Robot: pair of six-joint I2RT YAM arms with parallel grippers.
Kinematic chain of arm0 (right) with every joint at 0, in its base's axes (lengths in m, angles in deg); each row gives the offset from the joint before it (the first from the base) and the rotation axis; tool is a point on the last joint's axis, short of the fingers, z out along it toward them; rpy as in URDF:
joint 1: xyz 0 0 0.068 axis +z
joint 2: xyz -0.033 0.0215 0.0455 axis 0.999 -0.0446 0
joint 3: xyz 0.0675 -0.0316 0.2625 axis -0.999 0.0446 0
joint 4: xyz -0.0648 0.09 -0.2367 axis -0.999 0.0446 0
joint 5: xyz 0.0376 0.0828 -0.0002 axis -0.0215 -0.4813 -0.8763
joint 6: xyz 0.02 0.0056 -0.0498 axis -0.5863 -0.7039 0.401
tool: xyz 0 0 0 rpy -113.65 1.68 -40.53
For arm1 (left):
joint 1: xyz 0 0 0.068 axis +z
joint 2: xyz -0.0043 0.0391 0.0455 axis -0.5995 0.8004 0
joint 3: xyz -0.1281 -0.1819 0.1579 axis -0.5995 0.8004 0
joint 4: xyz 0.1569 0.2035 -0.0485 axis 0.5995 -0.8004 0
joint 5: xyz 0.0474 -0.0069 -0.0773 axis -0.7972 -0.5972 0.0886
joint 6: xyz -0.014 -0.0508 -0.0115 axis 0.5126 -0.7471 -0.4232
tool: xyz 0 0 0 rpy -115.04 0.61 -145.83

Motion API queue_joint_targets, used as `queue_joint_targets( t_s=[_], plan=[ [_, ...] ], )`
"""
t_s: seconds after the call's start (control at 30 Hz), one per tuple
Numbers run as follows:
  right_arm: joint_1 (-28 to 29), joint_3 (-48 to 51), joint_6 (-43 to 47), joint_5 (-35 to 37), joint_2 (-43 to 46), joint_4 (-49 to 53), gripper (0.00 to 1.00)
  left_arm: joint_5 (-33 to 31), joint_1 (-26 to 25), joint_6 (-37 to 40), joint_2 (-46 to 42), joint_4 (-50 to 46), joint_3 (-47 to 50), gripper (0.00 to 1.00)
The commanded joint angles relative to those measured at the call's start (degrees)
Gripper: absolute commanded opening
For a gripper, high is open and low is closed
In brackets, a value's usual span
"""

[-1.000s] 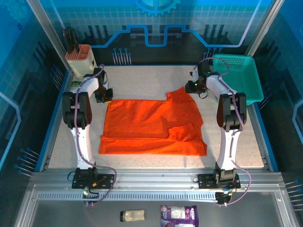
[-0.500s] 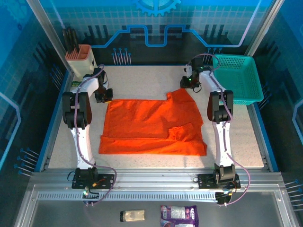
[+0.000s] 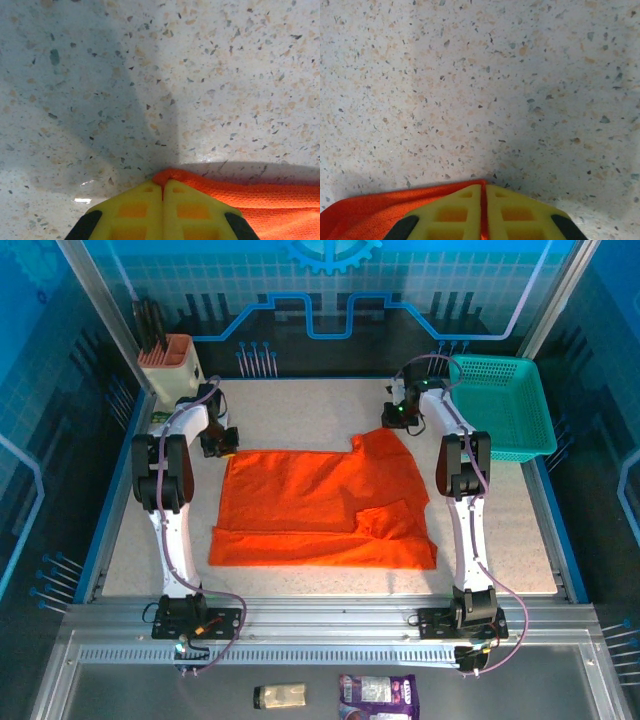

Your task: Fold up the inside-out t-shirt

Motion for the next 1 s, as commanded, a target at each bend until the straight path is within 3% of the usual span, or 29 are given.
queue_joint_targets(
  t_s=[0.0, 0.23, 0.53, 0.97],
  plan=[
    [0.6, 0.9, -0.5, 0.0, 2.8, -0.7, 0.04, 1.2, -0.4, 0.4, -0.4, -1.0, 0.2, 0.0],
    [-1.1, 0.7, -2.7, 0.2, 7.4, -1.5, 0.0, -1.5, -0.2, -1.4, -2.8, 0.5, -2.2, 0.0],
    [-2.1, 4.2, -2.9, -1.0, 13.1, -1.8, 0.0, 0.0, -0.1, -3.6, -6.0, 2.5, -3.1, 0.0],
    [-2.2, 23.3, -4.7, -2.4, 31.2, -5.2, 0.0, 0.0, 0.0, -6.5, -18.7, 9.4, 11.5, 0.0]
  ],
)
